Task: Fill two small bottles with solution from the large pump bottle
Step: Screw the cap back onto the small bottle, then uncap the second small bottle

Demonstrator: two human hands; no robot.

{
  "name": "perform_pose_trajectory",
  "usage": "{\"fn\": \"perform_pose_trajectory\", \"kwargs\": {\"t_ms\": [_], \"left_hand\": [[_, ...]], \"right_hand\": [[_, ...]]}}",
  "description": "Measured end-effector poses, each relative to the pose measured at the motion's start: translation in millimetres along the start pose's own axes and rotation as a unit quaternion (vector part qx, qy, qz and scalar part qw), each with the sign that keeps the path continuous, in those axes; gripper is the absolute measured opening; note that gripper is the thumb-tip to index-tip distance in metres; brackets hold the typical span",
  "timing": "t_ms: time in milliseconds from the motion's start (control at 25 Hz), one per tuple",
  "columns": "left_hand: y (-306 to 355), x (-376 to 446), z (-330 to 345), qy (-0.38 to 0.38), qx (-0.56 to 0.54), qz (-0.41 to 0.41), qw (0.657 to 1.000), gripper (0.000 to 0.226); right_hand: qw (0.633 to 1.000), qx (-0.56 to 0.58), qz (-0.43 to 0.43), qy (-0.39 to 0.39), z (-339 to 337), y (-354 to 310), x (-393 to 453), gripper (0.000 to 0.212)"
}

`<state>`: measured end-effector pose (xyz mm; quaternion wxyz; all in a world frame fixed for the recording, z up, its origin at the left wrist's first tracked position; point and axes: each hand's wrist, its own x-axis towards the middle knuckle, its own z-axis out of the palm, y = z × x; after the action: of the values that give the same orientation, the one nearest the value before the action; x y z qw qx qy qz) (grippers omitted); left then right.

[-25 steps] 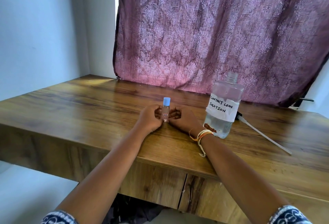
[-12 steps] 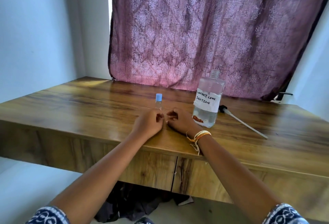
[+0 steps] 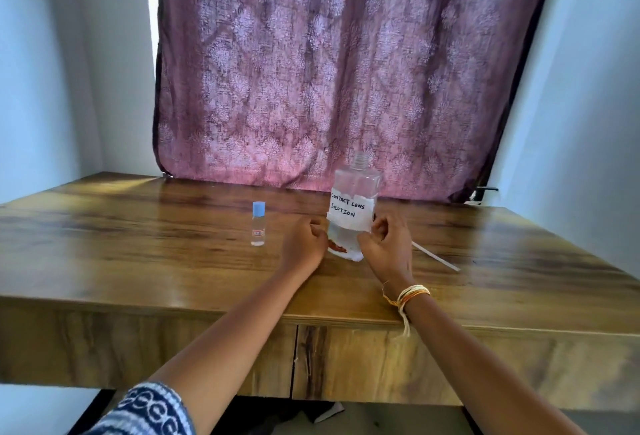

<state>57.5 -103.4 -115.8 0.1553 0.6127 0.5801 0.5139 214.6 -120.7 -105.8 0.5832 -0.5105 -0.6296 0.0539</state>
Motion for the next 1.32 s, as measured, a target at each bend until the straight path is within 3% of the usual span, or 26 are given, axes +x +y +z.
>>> {"fn": "perform_pose_trajectory", "kwargs": {"t_ms": [80, 200, 240, 360, 600, 840, 960, 1040, 1320], "left_hand": [[5.0, 11.5, 16.2, 0.016, -0.022, -0.036, 0.999, 0.025], [2.6, 31.2, 32.8, 0.032, -0.038, -0.079, 0.996, 0.025], [0.0, 36.7, 35.4, 0.03, -0.041, -0.086, 0.995, 0.026], [-7.3, 50.4, 42.2, 0.025, -0.054, -0.086, 0.995, 0.03], [7.6, 61.5, 71.8, 0.013, -0.077, -0.106, 0.991, 0.037], [9.4, 85.8, 82.5, -0.036, -0.075, -0.104, 0.991, 0.056], [3.4, 90.5, 77.4, -0.074, -0.122, -0.108, 0.984, 0.051], [1.5, 92.6, 75.9, -0.085, -0.092, -0.084, 0.989, 0.045], [7.3, 76.1, 69.2, -0.13, -0.109, -0.077, 0.983, 0.04]], "right_hand": [[0.999, 0.001, 0.041, -0.002, 5.9, 9.5, 12.2, 0.05], [0.993, 0.049, 0.073, -0.079, 19.5, 20.8, 30.4, 0.093], [0.988, 0.076, 0.083, -0.102, 22.7, 25.0, 35.5, 0.092], [0.982, 0.109, 0.083, -0.133, 21.0, 30.8, 45.0, 0.058], [0.982, 0.126, 0.086, -0.107, -5.9, 59.6, 70.0, 0.039], [0.985, 0.082, 0.111, -0.104, -34.7, 98.8, 91.7, 0.041], [0.983, 0.1, 0.1, -0.12, -34.8, 99.3, 95.0, 0.037], [0.98, 0.13, 0.099, -0.112, -33.7, 96.1, 96.2, 0.033], [0.981, 0.141, 0.095, -0.097, -33.5, 95.9, 87.0, 0.049]]}}
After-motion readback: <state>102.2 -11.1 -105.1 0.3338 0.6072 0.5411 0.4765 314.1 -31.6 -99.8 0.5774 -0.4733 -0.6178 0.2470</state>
